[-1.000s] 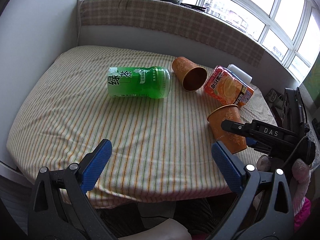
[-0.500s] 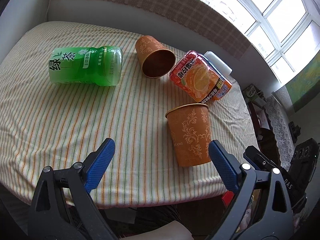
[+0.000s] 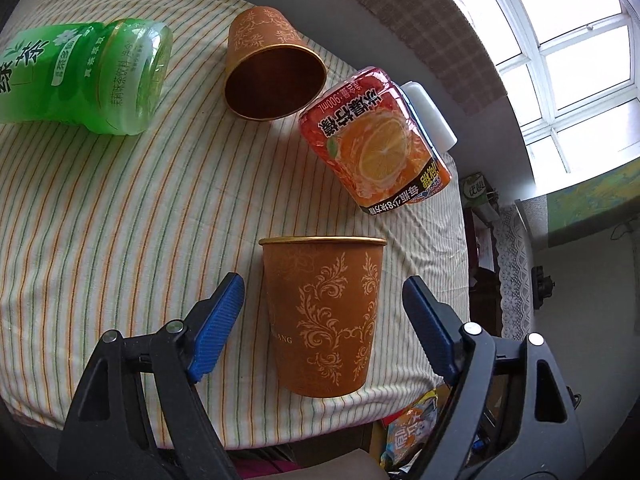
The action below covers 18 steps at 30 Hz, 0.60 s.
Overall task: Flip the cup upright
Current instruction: 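Grasp the upright brown cup with the left tool while the right tool releases it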
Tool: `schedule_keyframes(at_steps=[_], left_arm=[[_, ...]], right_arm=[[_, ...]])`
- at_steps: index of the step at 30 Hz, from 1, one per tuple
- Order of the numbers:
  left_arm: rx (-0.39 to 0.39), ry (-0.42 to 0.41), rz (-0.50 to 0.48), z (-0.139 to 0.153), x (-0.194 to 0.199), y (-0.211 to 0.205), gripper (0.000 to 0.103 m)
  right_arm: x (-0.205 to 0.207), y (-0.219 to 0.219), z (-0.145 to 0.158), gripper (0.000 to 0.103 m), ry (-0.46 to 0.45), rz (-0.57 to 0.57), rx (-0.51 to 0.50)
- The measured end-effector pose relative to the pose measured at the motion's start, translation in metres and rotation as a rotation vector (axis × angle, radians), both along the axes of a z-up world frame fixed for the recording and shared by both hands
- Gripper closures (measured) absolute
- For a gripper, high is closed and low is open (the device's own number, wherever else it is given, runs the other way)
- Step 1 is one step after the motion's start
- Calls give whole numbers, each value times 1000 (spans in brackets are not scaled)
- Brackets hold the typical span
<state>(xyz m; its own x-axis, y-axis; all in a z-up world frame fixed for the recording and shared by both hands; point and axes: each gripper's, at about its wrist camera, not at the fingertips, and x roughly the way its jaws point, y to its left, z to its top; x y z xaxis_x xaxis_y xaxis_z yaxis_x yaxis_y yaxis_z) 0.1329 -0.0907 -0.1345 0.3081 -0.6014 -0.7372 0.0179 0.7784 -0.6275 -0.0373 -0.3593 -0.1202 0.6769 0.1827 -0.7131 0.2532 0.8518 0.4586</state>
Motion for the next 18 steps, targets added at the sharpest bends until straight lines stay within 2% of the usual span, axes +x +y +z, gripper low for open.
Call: schedule_keyframes(at_steps=[6, 10, 18], left_arm=[[26, 8, -3, -6, 10, -9, 20], [23, 20, -14, -11, 15, -12, 27], [30, 13, -25, -14, 16, -15, 34]], right_arm=[[-1, 4, 0, 36, -3, 9, -4], [0, 7, -2, 36, 3, 17, -9], [0, 9, -4, 36, 15, 14, -15]])
